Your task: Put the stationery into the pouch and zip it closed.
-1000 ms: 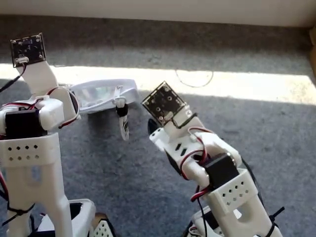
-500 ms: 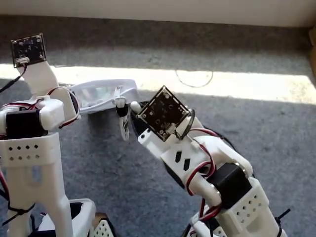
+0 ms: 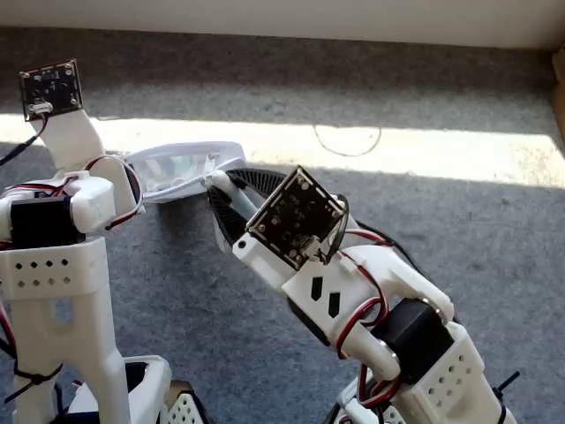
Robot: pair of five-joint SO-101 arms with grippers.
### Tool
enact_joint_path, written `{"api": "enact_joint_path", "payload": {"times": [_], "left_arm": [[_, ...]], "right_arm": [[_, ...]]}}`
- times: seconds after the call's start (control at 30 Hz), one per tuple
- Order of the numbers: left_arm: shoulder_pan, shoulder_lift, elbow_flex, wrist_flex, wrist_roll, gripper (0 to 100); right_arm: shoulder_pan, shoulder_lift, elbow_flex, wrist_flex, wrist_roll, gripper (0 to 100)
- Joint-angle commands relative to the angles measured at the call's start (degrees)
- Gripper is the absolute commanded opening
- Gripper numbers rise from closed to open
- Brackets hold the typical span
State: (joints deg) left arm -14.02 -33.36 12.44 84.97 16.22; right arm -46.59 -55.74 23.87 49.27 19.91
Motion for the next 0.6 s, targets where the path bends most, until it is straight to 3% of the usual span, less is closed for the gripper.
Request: {"api": "enact_joint_path", "payload": {"times": [0.0,0.57], "left_arm": [[-0.92,0.04,0.57,-0.79,0.0,3],[-0.92,0.04,0.57,-0.79,0.0,3]], "right_arm": [[-1.89,-0.92,-3.65,-5.23,-0.62,0.5],[-4.53,-0.75,-3.3,-15.69,-0.62,0.5]]}}
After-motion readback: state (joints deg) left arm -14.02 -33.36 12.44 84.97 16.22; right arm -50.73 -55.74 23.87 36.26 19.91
